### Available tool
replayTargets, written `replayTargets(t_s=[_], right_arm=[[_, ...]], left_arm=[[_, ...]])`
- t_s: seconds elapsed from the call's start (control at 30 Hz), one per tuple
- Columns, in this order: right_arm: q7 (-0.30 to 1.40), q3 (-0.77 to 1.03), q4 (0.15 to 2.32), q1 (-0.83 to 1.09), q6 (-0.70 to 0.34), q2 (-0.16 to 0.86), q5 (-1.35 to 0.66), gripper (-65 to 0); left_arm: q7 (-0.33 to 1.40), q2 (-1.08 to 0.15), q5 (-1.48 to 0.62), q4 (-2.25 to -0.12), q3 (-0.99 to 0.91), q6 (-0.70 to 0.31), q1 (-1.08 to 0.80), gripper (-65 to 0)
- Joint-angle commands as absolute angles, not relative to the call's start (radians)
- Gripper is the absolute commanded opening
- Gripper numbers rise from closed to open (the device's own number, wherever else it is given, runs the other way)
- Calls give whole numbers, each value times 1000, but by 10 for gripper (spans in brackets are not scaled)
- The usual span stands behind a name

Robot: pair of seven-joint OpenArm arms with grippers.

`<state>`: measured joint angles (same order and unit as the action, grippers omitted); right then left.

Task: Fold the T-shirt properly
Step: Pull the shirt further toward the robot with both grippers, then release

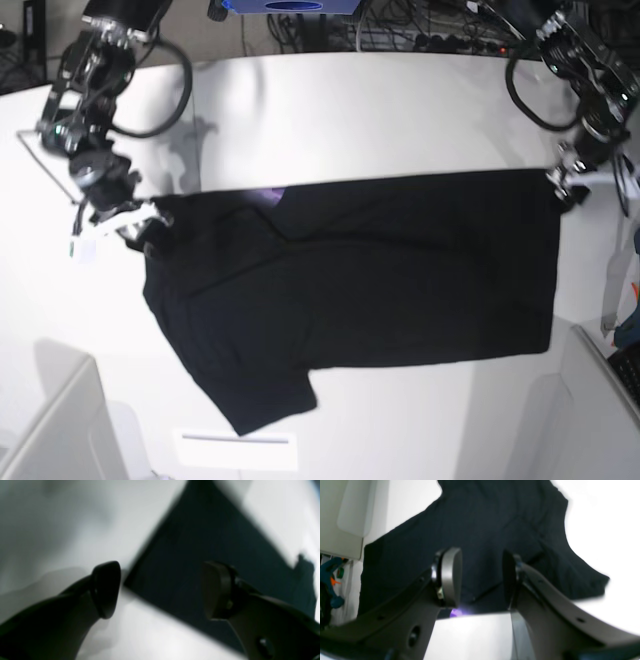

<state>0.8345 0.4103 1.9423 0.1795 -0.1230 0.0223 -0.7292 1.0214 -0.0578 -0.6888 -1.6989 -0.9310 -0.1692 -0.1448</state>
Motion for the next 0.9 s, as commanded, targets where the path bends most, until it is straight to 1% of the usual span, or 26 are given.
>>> replayTargets(t_s=[0.0,0.07,0.13,0.23,0.37,0.5,0.53,0.57,0.6,0.67,0.73,0.77,0.8,0.87], right_arm=[[792,409,1965,202,-130,16,-746,-372],[753,409,1960,248,-128,-5,-745,-326],[728,409,1949,277,-128,-33,-742,-291],[702,409,1937,309,-128,-58,-742,-285],[668,412,1870,311,-128,-71,-740,-285],[627,521,1762,286,-99,-102,-748,-284],[625,549,1741,274,-94,-107,-748,-284],[625,572,1719,262,-91,-107,-748,-284],[625,590,1690,245,-91,-107,-748,-282],[627,613,1636,213,-91,-105,-748,-282],[627,621,1596,189,-91,-102,-748,-282],[627,619,1586,182,-91,-101,-748,-282],[627,613,1578,179,-91,-97,-748,-282],[627,613,1573,160,-91,-97,-742,-282]], left_arm=[[998,-74,-713,-1695,-938,-208,-143,-171],[997,-76,-710,-1632,-940,-266,-145,-171],[997,-77,-710,-1557,-940,-274,-136,-171],[997,-77,-710,-1478,-940,-274,-102,-171],[958,-74,-708,-1451,-937,-274,-82,-171],[908,-73,-707,-1448,-929,-274,-81,-178],[908,-73,-707,-1448,-929,-274,-82,-196],[908,-73,-707,-1448,-929,-274,-84,-230],[905,-73,-707,-1448,-929,-274,-85,-283],[903,-74,-707,-1448,-929,-274,-88,-411],[903,-77,-705,-1446,-929,-274,-88,-553],[903,-77,-705,-1446,-929,-274,-88,-611],[903,-77,-705,-1446,-929,-274,-88,-650],[903,-79,-705,-1446,-929,-274,-90,-650]])
